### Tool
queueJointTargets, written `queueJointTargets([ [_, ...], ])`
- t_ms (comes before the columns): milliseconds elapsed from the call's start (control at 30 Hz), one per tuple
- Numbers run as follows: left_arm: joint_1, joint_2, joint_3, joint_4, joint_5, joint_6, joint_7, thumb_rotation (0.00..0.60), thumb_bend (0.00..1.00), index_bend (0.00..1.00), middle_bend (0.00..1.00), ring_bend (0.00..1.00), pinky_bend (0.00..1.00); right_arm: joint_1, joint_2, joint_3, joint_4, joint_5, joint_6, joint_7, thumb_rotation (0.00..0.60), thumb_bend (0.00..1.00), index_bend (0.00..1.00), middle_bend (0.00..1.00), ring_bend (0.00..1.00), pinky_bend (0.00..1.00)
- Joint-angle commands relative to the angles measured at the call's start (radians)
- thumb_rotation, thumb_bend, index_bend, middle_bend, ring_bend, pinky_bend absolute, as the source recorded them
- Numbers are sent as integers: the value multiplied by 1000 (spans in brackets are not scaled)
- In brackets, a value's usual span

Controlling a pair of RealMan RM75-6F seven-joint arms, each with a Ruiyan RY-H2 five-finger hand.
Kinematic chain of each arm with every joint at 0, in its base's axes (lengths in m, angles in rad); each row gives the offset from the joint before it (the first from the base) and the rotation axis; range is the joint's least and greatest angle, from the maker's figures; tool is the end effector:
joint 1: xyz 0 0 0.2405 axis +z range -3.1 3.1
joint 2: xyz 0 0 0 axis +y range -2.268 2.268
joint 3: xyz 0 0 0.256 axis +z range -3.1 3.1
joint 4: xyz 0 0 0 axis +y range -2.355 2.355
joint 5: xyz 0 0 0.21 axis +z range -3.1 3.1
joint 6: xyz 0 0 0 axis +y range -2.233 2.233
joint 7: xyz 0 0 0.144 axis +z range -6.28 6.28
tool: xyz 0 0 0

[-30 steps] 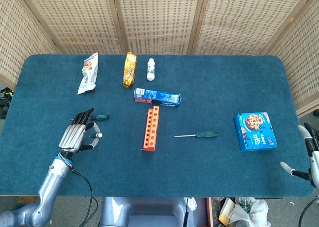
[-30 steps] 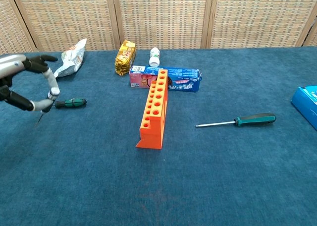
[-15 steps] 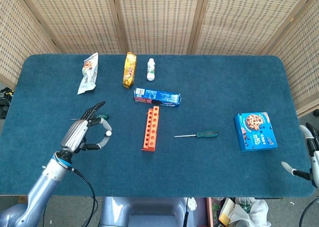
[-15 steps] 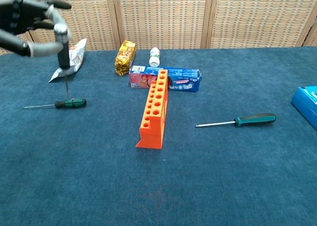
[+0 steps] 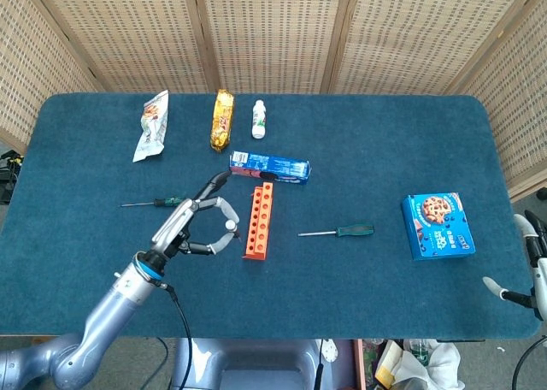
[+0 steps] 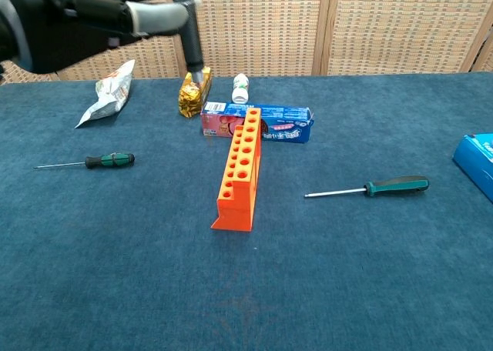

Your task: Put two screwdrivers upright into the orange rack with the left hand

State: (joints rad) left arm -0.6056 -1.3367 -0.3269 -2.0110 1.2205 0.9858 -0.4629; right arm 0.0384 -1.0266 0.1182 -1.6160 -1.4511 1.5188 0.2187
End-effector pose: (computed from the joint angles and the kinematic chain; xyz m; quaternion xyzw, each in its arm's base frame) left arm -0.0676 0.2858 0.0577 -0.4945 -0.6455 -0.5751 0.0900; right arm -0.3220 -0.1800 0.2060 0.5233 -0.4126 0.4433 0.5995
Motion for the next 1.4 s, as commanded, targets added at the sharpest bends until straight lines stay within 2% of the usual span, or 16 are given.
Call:
queueJointTargets([
  [33, -19, -22, 5, 6, -30, -13, 20, 600, 438, 565, 0, 0, 0, 0, 1, 1, 2, 3, -2, 4, 600, 0, 0, 0, 0, 0],
  [600, -62, -129, 4, 92, -79, -5, 44, 600, 443, 565, 0, 0, 0, 1, 5, 3, 6, 8, -8, 16, 600, 0, 0, 0, 0, 0],
  [1400, -96, -196, -3, 141, -128, -16, 91, 600, 443, 565, 0, 0, 0, 1, 12, 8, 15, 19, -17, 43, 600, 0, 0, 0, 0, 0],
])
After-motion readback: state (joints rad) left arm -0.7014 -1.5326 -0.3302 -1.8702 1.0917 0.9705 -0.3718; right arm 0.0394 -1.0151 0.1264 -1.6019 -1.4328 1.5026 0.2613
